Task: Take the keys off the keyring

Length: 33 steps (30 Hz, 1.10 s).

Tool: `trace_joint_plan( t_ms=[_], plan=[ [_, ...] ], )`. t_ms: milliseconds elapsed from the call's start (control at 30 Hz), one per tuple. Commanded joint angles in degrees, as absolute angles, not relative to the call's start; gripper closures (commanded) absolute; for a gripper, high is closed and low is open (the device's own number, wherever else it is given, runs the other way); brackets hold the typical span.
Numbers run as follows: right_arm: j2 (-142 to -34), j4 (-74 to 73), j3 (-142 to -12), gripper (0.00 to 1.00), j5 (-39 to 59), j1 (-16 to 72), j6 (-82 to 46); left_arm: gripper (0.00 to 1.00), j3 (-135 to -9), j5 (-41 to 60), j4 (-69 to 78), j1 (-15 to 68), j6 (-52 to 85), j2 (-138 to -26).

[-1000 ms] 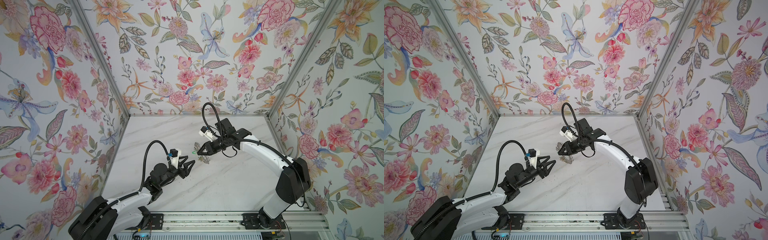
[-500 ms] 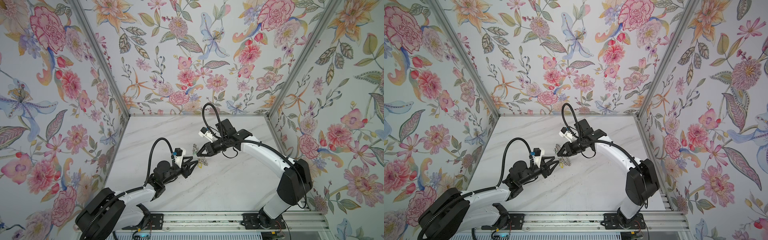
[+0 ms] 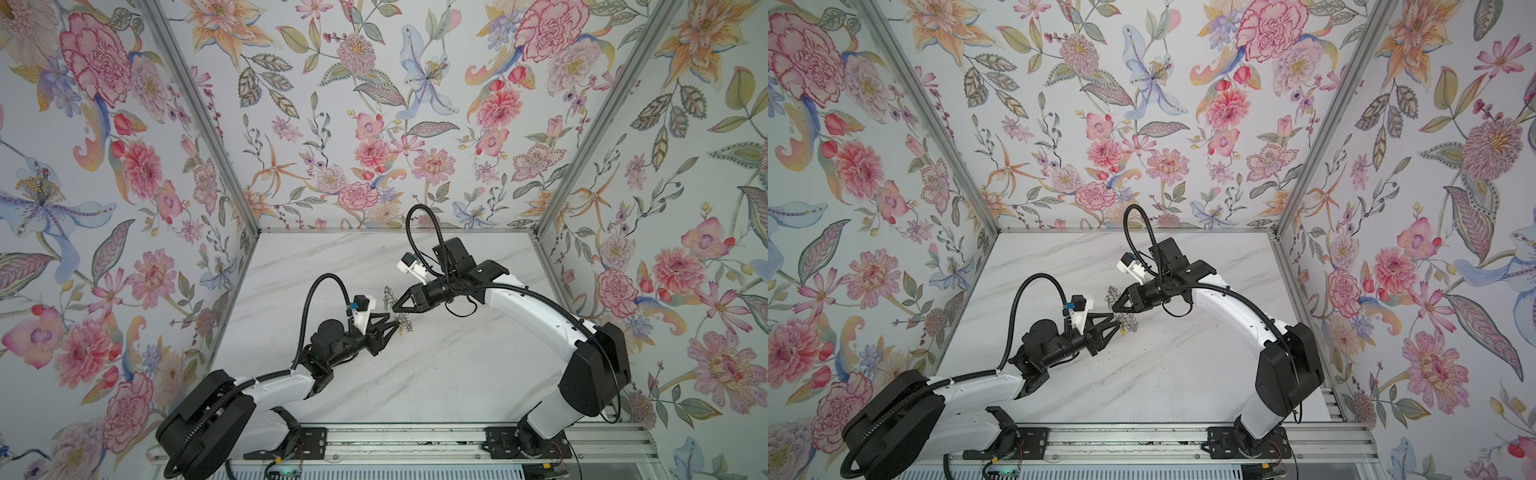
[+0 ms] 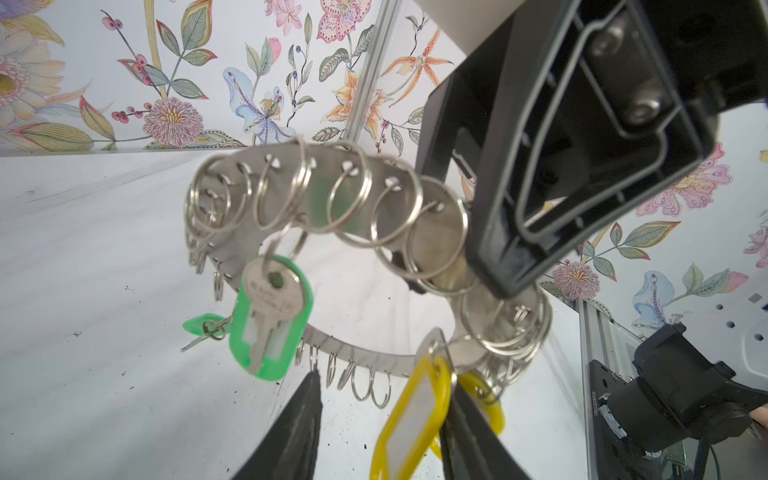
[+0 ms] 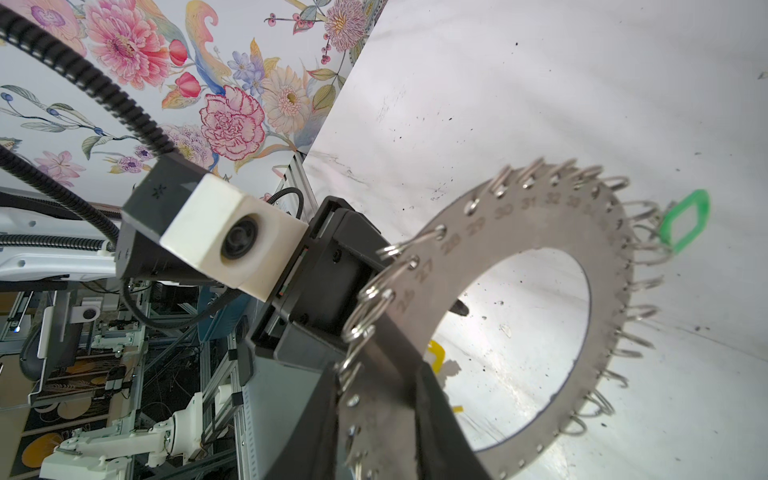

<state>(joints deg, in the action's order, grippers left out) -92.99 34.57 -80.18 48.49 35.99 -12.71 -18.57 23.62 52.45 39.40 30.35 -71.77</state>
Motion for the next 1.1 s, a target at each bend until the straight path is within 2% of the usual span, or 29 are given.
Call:
trace_joint_plan(
  t_ms=[0, 100, 267, 467, 567, 1067],
  plan=[
    [-91.5, 32.9, -79.3, 0.83, 50.1, 36.3, -13.2, 0.6, -20.7, 24.3, 54.7, 40.1, 29.3, -72.3],
    [-91.5, 32.4, -79.1, 0.83, 50.1, 36.3, -13.4, 0.67, -20.4, 24.4, 55.2, 40.3, 29.4, -72.6],
    [-91.2, 32.3, -78.9, 0.83, 49.6, 36.1, -13.5, 0.86, -19.6, 24.6, 55.8, 40.4, 29.6, -72.5],
    [-90.7, 31.6, -77.9, 0.83, 48.9, 35.2, -13.9, 0.97, -17.9, 23.0, 54.8, 40.3, 29.1, -70.2],
    [-90.3, 31.3, -77.1, 0.83, 48.0, 34.7, -13.9, 1.0, -17.8, 22.1, 53.0, 40.4, 28.6, -68.9],
    [-88.7, 26.4, -71.1, 0.82, 46.1, 31.9, -15.3, 1.0, -15.6, 16.1, 39.3, 40.3, 25.7, -60.5]
  ],
)
